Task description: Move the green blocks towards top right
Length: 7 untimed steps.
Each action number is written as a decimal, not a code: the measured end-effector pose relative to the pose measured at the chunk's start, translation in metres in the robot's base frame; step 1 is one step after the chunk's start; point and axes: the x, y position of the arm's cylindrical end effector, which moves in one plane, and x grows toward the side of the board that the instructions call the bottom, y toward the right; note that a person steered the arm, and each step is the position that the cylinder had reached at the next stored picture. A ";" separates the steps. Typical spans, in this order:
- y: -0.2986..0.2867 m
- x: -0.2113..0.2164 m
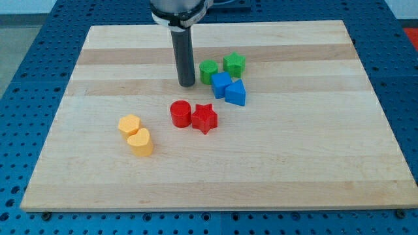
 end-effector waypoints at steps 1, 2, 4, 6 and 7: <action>0.000 0.006; 0.001 0.003; 0.018 -0.026; 0.046 -0.031; 0.058 -0.031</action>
